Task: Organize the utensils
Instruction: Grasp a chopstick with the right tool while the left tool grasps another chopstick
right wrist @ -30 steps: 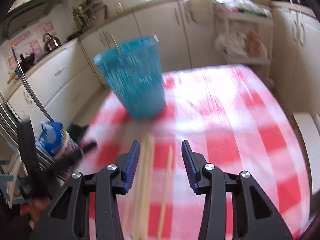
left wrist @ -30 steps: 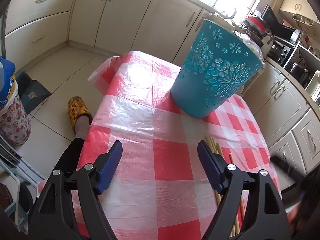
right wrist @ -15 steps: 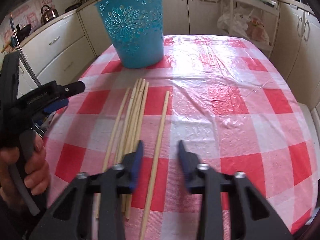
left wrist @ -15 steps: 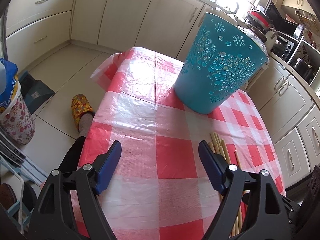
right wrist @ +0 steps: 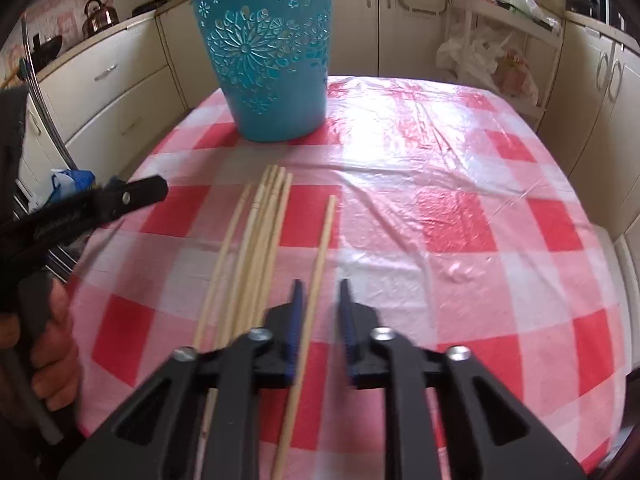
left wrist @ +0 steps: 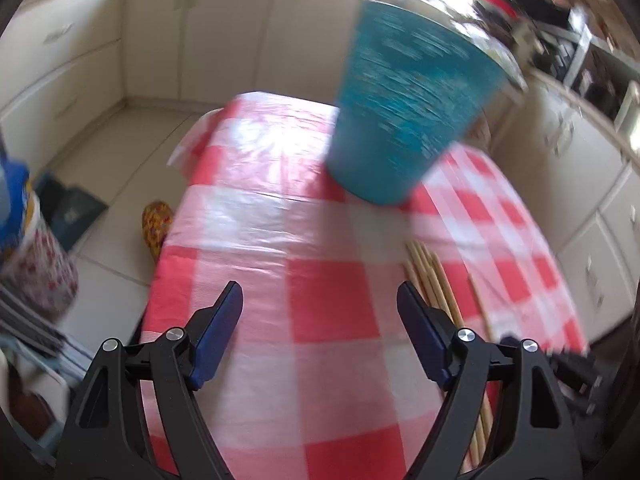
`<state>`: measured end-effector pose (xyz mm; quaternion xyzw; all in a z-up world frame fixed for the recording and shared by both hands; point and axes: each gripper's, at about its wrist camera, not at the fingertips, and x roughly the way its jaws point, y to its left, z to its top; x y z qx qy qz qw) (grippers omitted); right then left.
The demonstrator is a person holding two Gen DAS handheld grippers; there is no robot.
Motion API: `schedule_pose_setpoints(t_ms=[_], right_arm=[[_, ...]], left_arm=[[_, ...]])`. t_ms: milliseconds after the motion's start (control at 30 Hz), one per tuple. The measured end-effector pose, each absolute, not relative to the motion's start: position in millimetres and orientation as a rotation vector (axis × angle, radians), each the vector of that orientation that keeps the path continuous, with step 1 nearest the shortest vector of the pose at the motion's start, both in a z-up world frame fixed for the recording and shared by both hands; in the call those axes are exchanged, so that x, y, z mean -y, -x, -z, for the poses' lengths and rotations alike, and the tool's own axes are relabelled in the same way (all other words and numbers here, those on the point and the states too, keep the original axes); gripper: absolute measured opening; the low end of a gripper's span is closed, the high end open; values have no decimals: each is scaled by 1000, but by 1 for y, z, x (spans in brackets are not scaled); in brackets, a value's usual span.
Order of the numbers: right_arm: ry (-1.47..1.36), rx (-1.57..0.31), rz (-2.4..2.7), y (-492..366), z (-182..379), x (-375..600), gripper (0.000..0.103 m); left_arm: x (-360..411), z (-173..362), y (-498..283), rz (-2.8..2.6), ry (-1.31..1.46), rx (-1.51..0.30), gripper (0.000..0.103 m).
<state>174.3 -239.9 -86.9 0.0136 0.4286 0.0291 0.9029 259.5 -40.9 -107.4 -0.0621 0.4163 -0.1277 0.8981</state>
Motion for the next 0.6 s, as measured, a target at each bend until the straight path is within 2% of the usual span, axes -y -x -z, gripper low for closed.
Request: schedule_pose_setpoints(t_ms=[267,600], right_arm=[[-104,-866,-74,-169,88,263,7],[-124,-894,-89,-180,85,264,9]], left_arm=[[97,114,-254,250,-114,-909,75],[115,119,-266,239,-155,-950,72]])
